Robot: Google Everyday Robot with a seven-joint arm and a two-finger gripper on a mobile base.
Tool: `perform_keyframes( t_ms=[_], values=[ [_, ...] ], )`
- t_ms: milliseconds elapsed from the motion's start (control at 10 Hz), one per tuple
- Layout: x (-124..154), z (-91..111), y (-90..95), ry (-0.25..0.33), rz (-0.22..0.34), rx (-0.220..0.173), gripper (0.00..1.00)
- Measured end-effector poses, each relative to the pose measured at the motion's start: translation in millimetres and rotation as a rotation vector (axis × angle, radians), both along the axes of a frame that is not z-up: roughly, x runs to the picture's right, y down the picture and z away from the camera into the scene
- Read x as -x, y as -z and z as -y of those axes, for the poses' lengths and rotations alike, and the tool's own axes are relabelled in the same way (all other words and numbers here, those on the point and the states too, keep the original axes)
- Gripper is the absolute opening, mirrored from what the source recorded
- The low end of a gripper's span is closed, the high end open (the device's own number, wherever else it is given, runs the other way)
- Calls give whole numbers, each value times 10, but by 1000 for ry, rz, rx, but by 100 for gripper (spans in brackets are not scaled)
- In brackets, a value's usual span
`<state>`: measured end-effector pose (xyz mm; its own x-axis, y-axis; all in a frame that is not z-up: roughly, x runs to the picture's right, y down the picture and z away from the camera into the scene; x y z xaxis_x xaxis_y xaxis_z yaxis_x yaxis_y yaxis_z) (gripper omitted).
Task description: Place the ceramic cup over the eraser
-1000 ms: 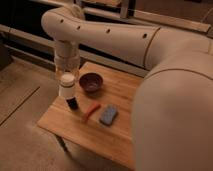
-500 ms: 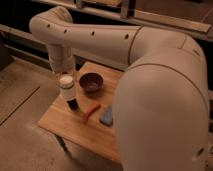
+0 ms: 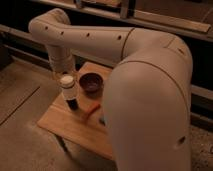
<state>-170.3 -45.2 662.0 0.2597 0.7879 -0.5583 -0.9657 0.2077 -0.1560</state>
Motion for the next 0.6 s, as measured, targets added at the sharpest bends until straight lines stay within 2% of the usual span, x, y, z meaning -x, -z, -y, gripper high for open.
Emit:
perform_keyframes(
  t_ms=[600],
  values=[
    [71,-71,-139,23,-9,23,0]
  ],
)
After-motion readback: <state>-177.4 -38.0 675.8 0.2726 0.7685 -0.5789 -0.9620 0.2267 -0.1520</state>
